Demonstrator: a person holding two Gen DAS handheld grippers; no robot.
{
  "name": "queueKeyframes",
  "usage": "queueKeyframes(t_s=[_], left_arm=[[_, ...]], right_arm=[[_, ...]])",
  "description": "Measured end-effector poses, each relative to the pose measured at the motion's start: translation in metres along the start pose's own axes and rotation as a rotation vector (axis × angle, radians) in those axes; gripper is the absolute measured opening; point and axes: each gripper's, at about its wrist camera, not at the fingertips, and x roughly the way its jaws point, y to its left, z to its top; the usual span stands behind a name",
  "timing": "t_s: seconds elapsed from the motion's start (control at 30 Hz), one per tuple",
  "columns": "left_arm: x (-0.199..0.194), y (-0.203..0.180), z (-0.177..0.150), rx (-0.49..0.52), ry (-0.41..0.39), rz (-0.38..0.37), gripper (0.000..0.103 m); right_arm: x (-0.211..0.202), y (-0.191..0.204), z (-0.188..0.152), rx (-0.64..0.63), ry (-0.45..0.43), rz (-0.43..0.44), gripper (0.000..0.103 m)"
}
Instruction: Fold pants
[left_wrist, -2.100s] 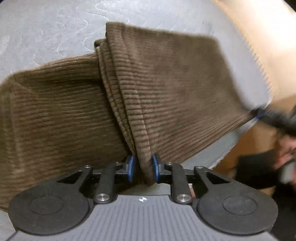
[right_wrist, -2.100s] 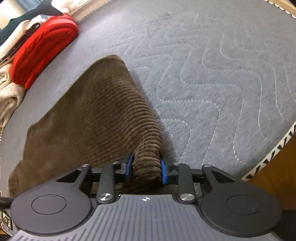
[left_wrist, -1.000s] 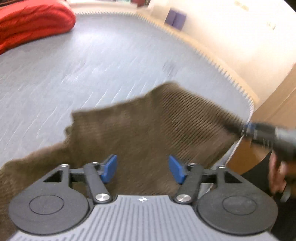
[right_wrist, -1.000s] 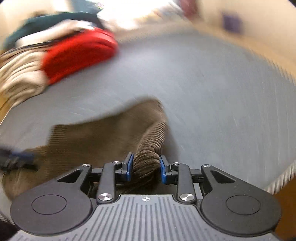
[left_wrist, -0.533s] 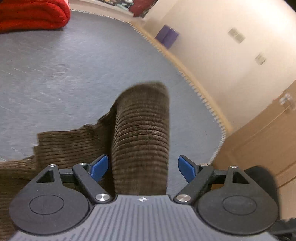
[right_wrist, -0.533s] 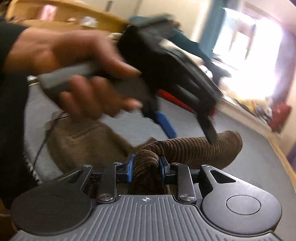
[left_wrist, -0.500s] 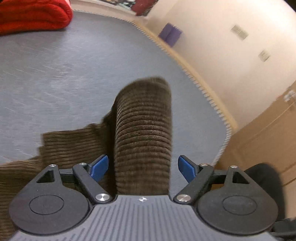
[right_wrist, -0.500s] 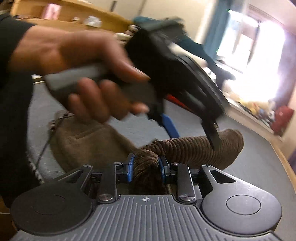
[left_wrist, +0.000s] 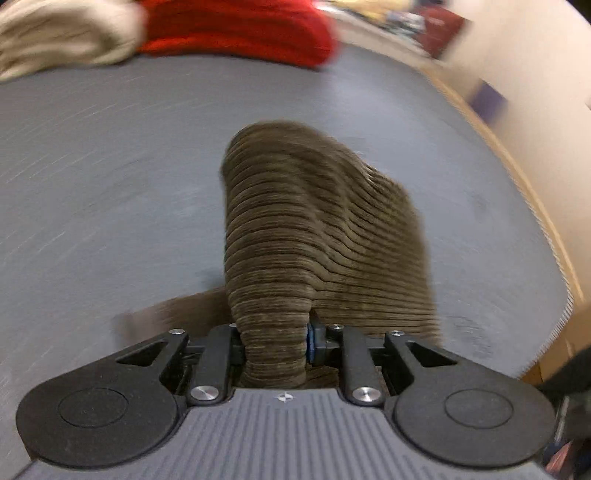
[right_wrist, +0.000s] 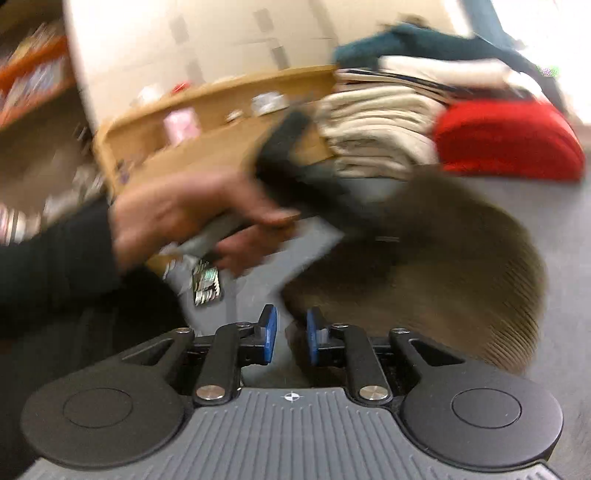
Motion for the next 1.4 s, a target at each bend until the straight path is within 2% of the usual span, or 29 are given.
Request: queueKeyframes(t_s=[0.07,0.13,0.2,0.23,0.27,0.3,0.4,0.63,0.67,0.77,1.0,1.03,1.07,1.1,1.13,1.23,1.27,1.33,1.4], left_arm=[[-0.003,0.033,-0.010,-0.053,0.024,0.079,0.044],[0.001,0.064,-0.014,-0.131,0.049,0.145,0.056],[0.005,0.089,-0.021,-0.217,0.053,0.145,0.063],[0.008,0.099,-0.024,-0.261,0.050,0.119,0.069],[0.009,0.105,-0.027,-0.291,0.042,0.098,0.084],[0.011,0.109,-0.029,-0.307,0.028,0.079,0.088],[0.017,0.118,-0.029,-0.338,0.023,0.039,0.092],[0.049,0.129,-0.040,-0.343,0.086,-0.020,0.095],[0.054,0.131,-0.040,-0.345,0.093,-0.030,0.099],[0.071,0.135,-0.037,-0.346,0.109,-0.057,0.101],[0.095,0.139,-0.033,-0.372,0.131,-0.098,0.099],[0.097,0.137,-0.032,-0.372,0.129,-0.101,0.093],[0.097,0.135,-0.030,-0.366,0.121,-0.115,0.076],[0.098,0.131,-0.027,-0.360,0.113,-0.129,0.073],[0.098,0.126,-0.024,-0.339,0.110,-0.118,0.067],[0.095,0.113,-0.018,-0.301,0.108,-0.106,0.057],[0.094,0.110,-0.015,-0.264,0.057,-0.216,0.052],[0.091,0.094,-0.005,-0.251,0.031,-0.274,0.041],[0.087,0.070,0.008,-0.219,-0.010,-0.335,0.039]], right_arm=[[0.008,-0.026,0.004,0.107,0.008,-0.087,0.044],[0.019,-0.052,0.004,0.200,0.037,-0.211,0.062],[0.037,-0.079,-0.001,0.314,0.088,-0.311,0.066],[0.046,-0.091,-0.006,0.373,0.111,-0.335,0.066],[0.055,-0.102,-0.010,0.443,0.132,-0.351,0.066],[0.062,-0.109,-0.014,0.497,0.141,-0.350,0.066],[0.082,-0.126,-0.022,0.603,0.169,-0.322,0.066],[0.116,-0.128,-0.019,0.619,0.203,-0.291,0.071],[0.124,-0.125,-0.018,0.612,0.213,-0.285,0.072],[0.132,-0.131,-0.020,0.618,0.240,-0.285,0.079],[0.146,-0.135,-0.021,0.634,0.261,-0.235,0.081],[0.147,-0.134,-0.019,0.614,0.259,-0.237,0.073],[0.147,-0.131,-0.015,0.580,0.251,-0.229,0.064],[0.146,-0.127,-0.012,0.544,0.247,-0.229,0.049],[0.145,-0.123,-0.008,0.508,0.238,-0.231,0.039],[0.133,-0.122,0.002,0.508,0.196,-0.211,0.029],[0.124,-0.123,0.007,0.506,0.176,-0.211,0.027],[0.108,-0.126,0.019,0.480,0.136,-0.227,0.026],[0.082,-0.136,0.034,0.458,0.097,-0.251,0.026]])
